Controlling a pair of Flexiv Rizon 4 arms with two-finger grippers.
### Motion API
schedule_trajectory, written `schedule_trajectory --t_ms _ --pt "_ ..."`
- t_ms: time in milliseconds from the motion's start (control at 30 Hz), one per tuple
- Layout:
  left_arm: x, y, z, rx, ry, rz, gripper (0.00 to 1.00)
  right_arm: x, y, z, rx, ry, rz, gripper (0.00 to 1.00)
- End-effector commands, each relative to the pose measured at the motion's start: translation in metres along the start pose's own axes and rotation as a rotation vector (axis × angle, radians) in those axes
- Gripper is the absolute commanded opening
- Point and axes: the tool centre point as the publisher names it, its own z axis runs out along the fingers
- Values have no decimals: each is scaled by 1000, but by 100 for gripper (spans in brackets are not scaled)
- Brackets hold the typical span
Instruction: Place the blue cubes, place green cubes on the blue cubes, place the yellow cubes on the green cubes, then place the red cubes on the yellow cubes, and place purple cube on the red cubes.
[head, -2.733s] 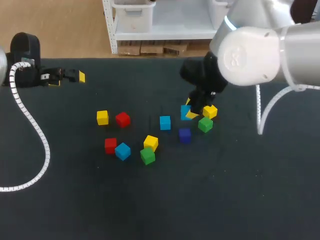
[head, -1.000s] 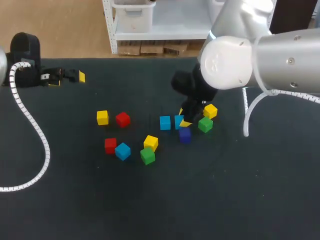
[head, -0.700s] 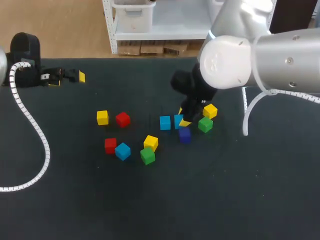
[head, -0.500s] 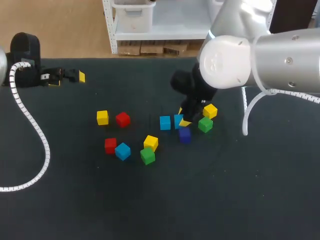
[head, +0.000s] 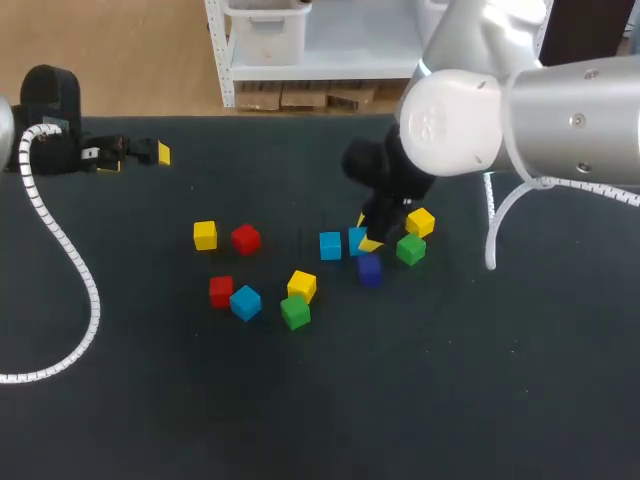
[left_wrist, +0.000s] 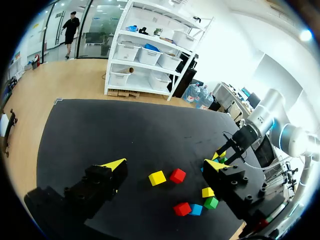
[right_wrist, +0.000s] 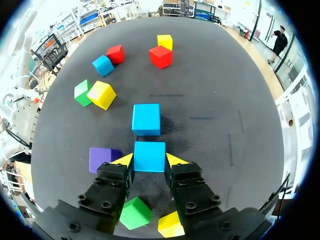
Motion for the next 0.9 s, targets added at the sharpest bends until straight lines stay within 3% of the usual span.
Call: schedule_trajectory --t_ms 33,233,700,900 --pt "0 0 0 0 0 0 100 1 -1 0 -3 -4 -1 0" --pt "0 0 0 0 0 0 100 2 -1 1 -7 -7 -3 12" --pt "0 0 0 0 0 0 100 3 -1 2 -9 -11 -4 15" --pt "0 0 0 0 0 0 100 4 -1 3 -11 -12 -2 24"
